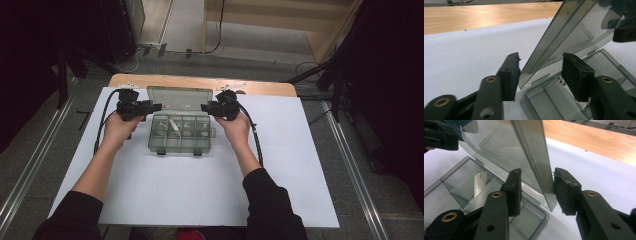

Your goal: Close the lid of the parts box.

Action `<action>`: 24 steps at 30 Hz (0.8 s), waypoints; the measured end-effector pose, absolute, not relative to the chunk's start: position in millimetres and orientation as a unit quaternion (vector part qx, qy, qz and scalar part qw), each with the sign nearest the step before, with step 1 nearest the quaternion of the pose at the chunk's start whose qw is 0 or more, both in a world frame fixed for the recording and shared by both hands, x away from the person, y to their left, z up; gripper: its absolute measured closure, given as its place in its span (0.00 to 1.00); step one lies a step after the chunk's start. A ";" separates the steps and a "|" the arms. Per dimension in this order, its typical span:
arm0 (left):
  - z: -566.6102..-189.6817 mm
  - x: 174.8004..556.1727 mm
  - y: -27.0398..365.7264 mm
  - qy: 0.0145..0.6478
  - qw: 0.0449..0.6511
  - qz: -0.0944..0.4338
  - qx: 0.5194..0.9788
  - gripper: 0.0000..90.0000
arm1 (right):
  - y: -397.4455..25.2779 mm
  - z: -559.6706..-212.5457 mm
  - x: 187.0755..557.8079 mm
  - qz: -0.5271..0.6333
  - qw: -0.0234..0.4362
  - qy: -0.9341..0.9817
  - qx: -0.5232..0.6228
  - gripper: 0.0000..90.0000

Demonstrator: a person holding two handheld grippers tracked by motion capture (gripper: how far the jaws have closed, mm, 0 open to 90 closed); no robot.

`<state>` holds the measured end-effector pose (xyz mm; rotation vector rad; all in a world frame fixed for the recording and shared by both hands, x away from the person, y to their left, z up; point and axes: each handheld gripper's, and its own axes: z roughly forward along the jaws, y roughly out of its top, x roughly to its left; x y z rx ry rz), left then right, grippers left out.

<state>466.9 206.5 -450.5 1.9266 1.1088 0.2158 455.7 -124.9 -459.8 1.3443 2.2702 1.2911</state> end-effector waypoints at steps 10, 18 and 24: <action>-441.8 458.7 213.6 0.441 0.433 0.077 0.782 0.40 | -122.9 -458.6 450.6 0.432 0.113 0.773 0.450 0.65; -440.7 458.6 228.6 0.446 0.430 0.054 0.783 0.34 | -122.5 -459.0 449.3 0.434 0.117 0.773 0.448 0.65; -437.2 456.4 235.5 0.457 0.416 0.051 0.784 0.58 | -121.3 -458.5 448.4 0.429 0.123 0.775 0.447 0.66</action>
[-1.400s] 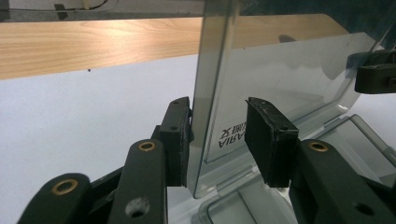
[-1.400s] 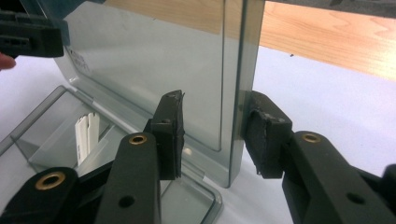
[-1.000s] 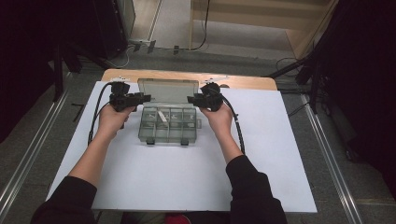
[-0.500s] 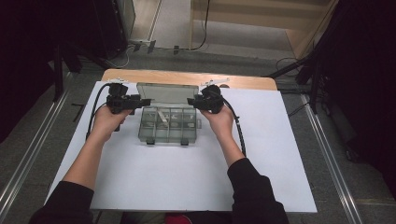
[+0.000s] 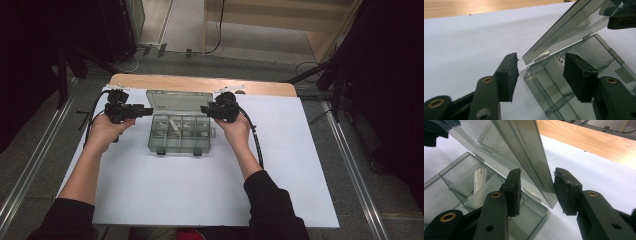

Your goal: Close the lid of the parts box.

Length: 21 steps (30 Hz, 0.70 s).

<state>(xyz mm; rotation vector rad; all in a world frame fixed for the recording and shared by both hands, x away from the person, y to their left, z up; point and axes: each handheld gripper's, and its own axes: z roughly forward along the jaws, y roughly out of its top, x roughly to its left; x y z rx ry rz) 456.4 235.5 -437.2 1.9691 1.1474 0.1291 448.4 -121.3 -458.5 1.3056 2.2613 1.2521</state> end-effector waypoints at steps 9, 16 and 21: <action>-431.3 460.5 244.5 0.463 0.420 0.044 0.780 0.98 | -121.1 -458.5 447.2 0.430 0.123 0.775 0.446 0.65; -423.3 467.8 235.3 0.451 0.417 0.055 0.787 1.00 | -121.2 -460.0 445.6 0.434 0.127 0.772 0.446 0.65; -420.0 474.7 229.3 0.447 0.423 0.063 0.785 0.99 | -119.9 -461.0 445.9 0.433 0.132 0.773 0.444 0.64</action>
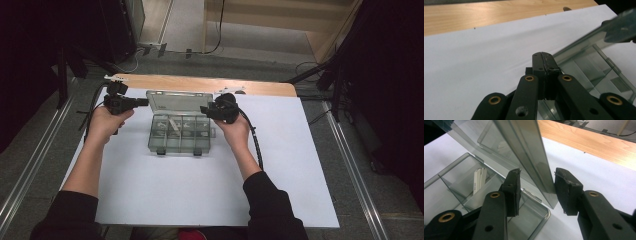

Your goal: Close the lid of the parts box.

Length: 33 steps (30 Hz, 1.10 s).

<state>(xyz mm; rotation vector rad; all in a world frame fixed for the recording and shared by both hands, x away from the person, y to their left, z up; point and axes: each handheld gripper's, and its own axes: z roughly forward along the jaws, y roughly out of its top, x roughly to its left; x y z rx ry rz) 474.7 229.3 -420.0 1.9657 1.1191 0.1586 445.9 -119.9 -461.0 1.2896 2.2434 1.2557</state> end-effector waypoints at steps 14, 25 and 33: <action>-422.7 485.8 218.1 0.443 0.428 0.063 0.785 0.99 | -120.0 -460.6 443.3 0.435 0.130 0.772 0.445 0.61; -422.2 484.7 216.4 0.442 0.426 0.062 0.787 0.99 | -126.2 -456.8 438.8 0.443 0.115 0.769 0.447 0.43; -422.6 483.2 215.2 0.437 0.422 0.054 0.792 0.99 | -139.8 -460.5 428.0 0.426 0.089 0.775 0.457 0.44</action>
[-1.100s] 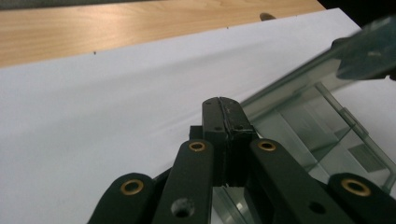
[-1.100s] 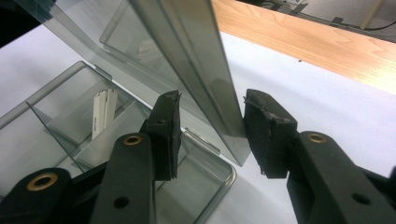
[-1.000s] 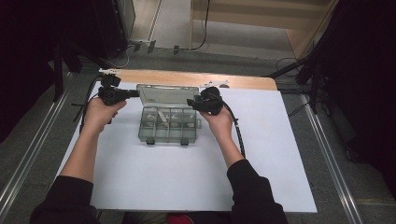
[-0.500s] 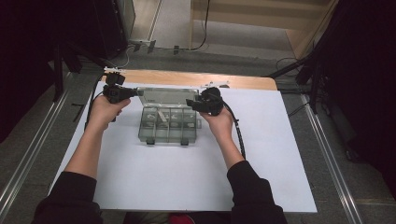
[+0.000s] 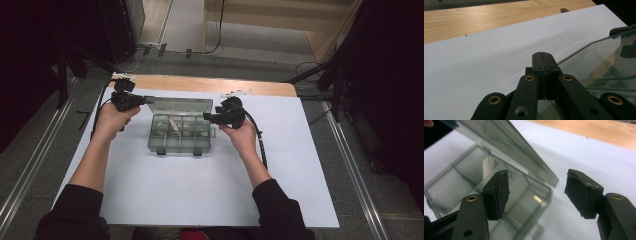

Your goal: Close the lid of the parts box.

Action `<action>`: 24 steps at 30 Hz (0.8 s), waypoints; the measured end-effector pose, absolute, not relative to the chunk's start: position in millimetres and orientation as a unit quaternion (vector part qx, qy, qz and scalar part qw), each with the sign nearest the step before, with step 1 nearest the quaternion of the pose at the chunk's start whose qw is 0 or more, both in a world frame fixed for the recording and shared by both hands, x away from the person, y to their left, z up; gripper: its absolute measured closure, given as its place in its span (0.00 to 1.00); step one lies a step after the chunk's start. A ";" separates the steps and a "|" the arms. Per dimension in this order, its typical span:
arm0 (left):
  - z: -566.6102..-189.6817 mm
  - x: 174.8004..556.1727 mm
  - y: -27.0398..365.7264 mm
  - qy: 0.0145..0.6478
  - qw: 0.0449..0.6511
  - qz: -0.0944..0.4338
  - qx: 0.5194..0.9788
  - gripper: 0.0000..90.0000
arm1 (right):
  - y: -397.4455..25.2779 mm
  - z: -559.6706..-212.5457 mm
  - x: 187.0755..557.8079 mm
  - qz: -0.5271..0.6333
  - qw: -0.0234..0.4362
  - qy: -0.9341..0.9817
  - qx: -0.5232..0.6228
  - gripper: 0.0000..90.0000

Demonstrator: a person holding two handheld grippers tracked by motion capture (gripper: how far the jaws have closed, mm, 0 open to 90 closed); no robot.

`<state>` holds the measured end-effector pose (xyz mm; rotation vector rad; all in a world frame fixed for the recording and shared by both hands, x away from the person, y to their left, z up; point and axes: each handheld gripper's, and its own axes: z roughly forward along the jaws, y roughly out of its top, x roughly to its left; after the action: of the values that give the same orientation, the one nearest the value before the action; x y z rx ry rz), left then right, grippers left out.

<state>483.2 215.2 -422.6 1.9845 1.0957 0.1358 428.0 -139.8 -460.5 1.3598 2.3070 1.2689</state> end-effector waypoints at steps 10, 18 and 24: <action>-416.4 478.3 219.6 0.435 0.430 0.047 0.789 0.99 | -161.7 -458.1 418.1 0.417 0.039 0.780 0.465 0.76; -411.8 473.4 217.4 0.426 0.433 0.045 0.793 0.99 | -167.2 -447.9 427.9 0.412 0.033 0.780 0.470 1.00; -412.8 473.0 216.1 0.424 0.433 0.041 0.794 0.99 | -166.5 -437.5 442.7 0.419 0.024 0.764 0.491 1.00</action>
<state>473.0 216.1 -412.8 1.9792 1.0560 0.1027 442.7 -166.5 -437.5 1.5187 2.3632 1.2973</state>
